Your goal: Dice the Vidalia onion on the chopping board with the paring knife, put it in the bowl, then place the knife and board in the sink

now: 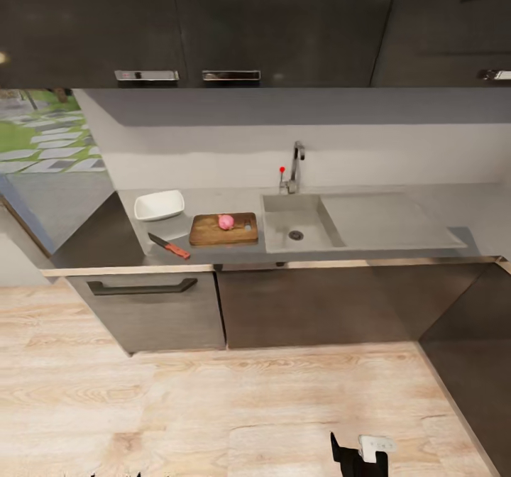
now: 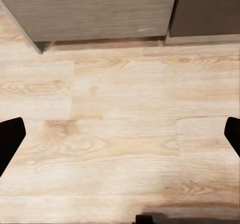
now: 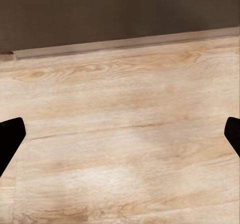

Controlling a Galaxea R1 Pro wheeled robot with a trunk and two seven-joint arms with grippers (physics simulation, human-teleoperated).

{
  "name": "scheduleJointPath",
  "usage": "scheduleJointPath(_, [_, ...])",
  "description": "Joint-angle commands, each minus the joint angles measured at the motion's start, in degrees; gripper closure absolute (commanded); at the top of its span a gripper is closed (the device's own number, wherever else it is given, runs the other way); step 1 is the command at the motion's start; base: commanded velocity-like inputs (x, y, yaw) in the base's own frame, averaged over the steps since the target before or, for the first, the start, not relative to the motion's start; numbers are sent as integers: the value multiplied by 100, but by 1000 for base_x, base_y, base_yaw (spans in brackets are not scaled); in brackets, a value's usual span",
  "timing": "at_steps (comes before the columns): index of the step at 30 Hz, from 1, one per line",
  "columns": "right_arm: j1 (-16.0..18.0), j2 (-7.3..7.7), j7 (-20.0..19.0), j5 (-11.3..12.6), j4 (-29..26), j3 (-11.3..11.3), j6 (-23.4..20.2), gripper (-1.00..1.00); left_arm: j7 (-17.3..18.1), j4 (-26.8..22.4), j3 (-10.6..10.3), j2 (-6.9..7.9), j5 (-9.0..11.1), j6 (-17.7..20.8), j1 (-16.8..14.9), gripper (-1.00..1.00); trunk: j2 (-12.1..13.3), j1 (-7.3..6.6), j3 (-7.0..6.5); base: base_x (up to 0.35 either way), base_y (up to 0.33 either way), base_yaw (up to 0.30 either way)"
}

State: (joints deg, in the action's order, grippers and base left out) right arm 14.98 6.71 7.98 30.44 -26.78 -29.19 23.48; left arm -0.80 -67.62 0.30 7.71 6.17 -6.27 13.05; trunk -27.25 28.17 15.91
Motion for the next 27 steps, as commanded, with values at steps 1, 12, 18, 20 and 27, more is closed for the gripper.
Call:
scheduleJointPath(1, [5, 6, 45, 30, -4, -47, 16, -100, -12, 24, -6, 4, 60, -24, -1, -100, -8, 3, 8, 92, 0, 264])
scheduleJointPath(12, [5, 6, 46, 32, 17, -43, 16, -100, -17, 165, -3, 10, 60, -57, -4, -100, -8, 3, 8, 163, 59, 234])
scheduleJointPath(18, [5, 6, 46, 32, 32, -43, 16, -100, -17, 178, -3, 11, 60, -59, -4, -100, -8, 3, 8, 198, 236, 24])
scheduleJointPath(20, [5, 6, 46, 32, 35, -43, 16, -100, -17, 181, -3, 11, 60, -59, -4, -100, -8, 3, 8, 200, 253, 4])
scheduleJointPath(27, [5, 6, 46, 32, 49, -43, 16, -100, -17, 181, -3, 11, 60, -59, -4, -100, -8, 3, 8, 200, 256, 1])
